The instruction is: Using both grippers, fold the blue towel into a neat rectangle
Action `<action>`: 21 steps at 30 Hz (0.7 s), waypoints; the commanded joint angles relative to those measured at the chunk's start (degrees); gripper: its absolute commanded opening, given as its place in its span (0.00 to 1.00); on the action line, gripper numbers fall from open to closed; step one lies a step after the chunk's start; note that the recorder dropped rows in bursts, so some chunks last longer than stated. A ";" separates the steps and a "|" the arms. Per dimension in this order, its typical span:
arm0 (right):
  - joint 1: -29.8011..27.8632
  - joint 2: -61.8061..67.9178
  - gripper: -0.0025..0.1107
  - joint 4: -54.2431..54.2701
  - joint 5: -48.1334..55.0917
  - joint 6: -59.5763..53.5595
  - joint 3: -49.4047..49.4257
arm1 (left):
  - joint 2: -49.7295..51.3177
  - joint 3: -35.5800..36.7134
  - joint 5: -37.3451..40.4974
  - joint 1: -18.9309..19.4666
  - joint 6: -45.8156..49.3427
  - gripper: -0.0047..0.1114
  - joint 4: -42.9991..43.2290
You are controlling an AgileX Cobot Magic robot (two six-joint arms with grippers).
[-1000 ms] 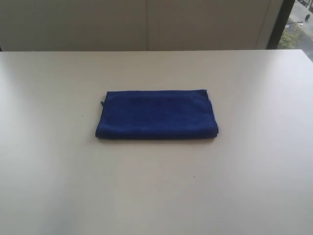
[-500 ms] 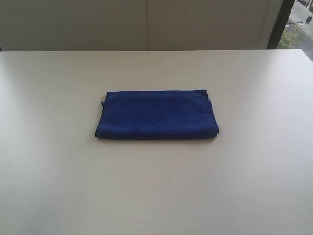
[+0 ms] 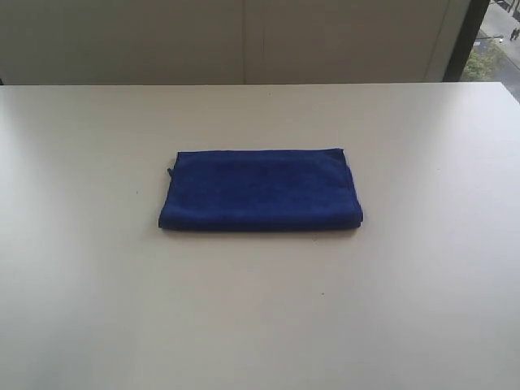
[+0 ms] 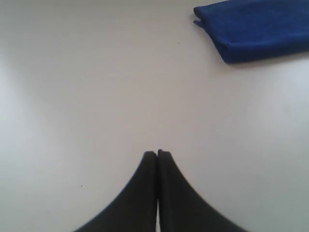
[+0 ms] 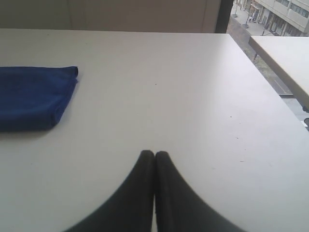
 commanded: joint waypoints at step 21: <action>0.04 -0.21 0.02 -0.65 -0.95 -0.73 0.29 | -0.25 1.40 -3.60 0.07 -14.95 0.04 10.48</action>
